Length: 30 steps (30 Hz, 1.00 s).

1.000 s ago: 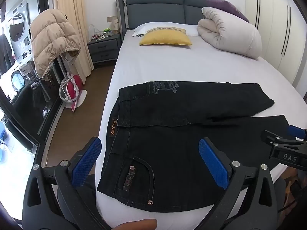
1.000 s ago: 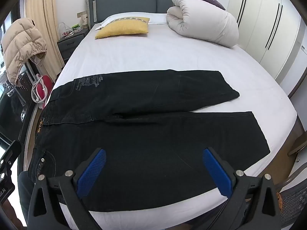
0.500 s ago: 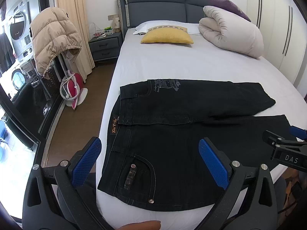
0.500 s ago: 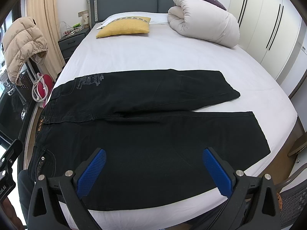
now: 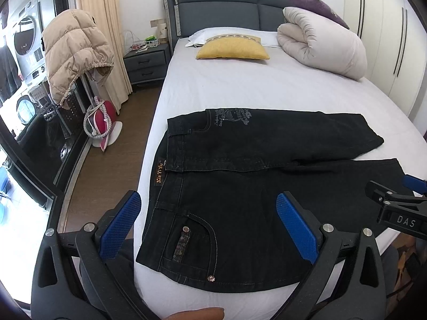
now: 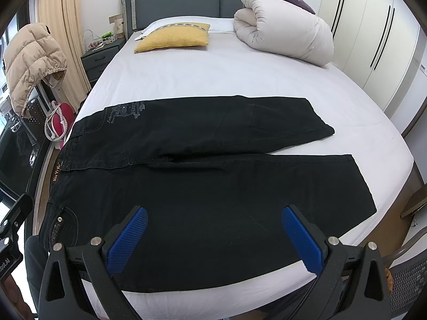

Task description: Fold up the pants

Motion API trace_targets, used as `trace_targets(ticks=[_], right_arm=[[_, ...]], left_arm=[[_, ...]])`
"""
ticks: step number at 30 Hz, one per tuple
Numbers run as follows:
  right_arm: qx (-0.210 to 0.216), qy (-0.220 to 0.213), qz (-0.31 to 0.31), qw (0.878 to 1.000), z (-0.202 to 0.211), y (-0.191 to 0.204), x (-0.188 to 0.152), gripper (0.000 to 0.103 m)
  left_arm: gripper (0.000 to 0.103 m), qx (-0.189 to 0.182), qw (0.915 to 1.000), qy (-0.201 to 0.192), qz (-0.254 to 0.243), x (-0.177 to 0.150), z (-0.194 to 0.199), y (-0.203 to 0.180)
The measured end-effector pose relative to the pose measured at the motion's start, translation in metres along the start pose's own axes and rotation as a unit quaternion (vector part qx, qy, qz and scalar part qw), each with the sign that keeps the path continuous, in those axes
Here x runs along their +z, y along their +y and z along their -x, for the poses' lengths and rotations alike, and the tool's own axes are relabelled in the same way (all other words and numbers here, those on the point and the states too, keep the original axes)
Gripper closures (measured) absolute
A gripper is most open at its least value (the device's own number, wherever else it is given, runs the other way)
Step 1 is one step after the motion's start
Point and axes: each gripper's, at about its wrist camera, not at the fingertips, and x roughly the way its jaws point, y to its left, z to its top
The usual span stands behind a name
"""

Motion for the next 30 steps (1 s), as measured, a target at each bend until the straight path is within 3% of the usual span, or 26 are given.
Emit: trace_targets(ticks=[30], right_arm=[[0.004,0.001,0.000,1.000,0.0014,0.0010,-0.0019,0.000]], left_arm=[[0.000,0.003,1.0000,0.005,0.001,-0.0020,-0.0046,0.0016]])
